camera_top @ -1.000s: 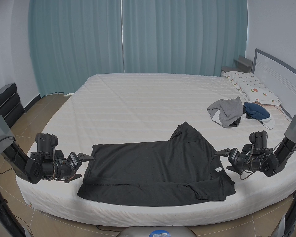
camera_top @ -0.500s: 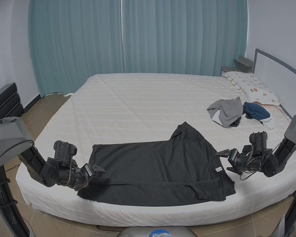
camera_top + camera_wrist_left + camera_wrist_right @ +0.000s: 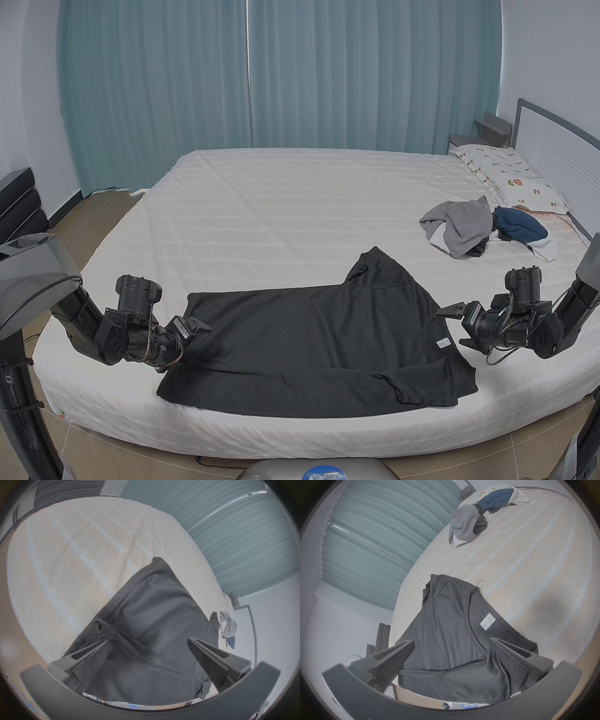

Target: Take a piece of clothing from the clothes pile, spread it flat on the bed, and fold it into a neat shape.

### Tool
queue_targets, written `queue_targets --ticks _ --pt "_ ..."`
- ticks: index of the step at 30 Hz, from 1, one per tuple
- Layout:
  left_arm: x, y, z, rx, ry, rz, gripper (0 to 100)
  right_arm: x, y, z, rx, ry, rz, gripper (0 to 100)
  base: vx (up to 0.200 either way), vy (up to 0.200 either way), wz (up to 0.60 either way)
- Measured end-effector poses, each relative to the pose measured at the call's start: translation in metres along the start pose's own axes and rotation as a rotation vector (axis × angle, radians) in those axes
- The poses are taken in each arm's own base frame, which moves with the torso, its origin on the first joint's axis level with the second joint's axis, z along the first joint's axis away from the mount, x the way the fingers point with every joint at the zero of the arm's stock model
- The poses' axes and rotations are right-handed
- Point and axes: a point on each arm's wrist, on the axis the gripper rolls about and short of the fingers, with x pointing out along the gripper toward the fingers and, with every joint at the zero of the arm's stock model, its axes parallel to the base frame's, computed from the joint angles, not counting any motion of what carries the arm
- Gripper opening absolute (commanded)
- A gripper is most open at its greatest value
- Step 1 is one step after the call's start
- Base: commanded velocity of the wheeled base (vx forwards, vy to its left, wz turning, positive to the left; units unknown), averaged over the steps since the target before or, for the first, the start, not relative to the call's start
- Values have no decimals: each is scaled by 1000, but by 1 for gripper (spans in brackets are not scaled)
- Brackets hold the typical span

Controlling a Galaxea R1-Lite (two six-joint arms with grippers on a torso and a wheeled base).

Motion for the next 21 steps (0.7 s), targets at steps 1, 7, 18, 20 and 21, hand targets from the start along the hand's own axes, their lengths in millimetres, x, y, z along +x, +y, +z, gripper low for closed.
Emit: queue_targets --ticks 1,7,18,20,21 --pt "0 -1 3 -22 -10 -6 100 0 0 0 0 0 0 100 0 0 0" --pt "-3 0 29 -92 -91 -47 100 1 1 0 -2 -1 3 100 0 0 0" --pt "-13 11 53 -57 -131 -70 100 -1 0 2 -54 -5 -3 100 0 0 0" --pt "-14 14 51 20 -119 -57 100 -2 -2 2 -59 -4 -8 100 0 0 0" --pt "-13 16 50 56 -112 -49 100 -2 -3 1 -59 -4 -10 100 0 0 0"
